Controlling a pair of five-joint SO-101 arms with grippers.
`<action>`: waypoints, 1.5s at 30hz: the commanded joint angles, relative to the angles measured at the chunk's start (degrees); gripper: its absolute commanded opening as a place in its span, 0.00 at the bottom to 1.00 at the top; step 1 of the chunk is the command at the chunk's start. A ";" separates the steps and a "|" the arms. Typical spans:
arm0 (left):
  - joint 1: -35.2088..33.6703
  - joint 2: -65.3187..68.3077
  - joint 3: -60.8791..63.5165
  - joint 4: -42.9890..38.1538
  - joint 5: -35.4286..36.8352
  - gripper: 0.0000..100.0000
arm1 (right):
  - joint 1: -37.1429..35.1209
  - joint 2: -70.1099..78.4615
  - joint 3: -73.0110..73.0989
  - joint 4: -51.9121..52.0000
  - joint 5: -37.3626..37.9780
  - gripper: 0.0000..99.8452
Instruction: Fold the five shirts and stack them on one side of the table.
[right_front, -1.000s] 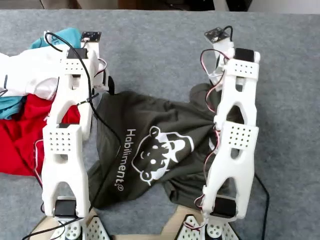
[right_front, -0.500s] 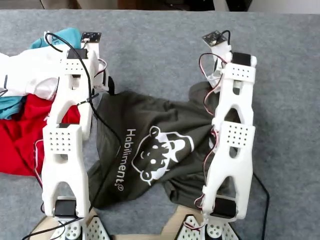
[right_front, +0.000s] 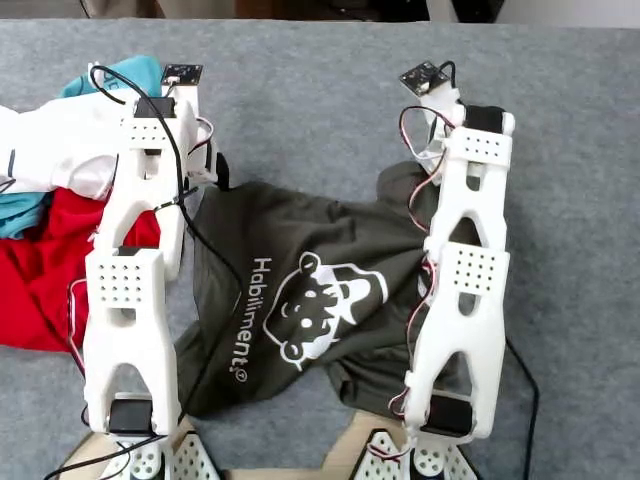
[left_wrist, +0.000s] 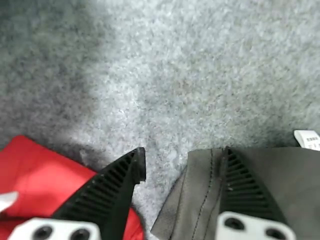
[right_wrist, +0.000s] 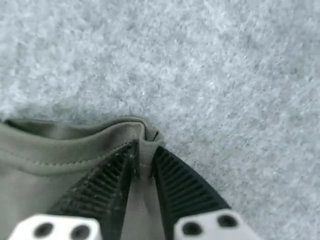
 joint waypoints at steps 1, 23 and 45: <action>-0.53 -0.84 -3.25 0.35 0.62 0.24 | 1.10 -0.13 -5.23 -0.26 0.18 0.01; 3.69 6.11 -7.12 1.05 14.07 0.24 | 3.47 7.69 -18.24 0.44 -5.54 0.01; 5.27 6.81 -15.82 7.91 36.48 0.02 | 4.00 6.90 -19.12 1.76 -5.89 0.01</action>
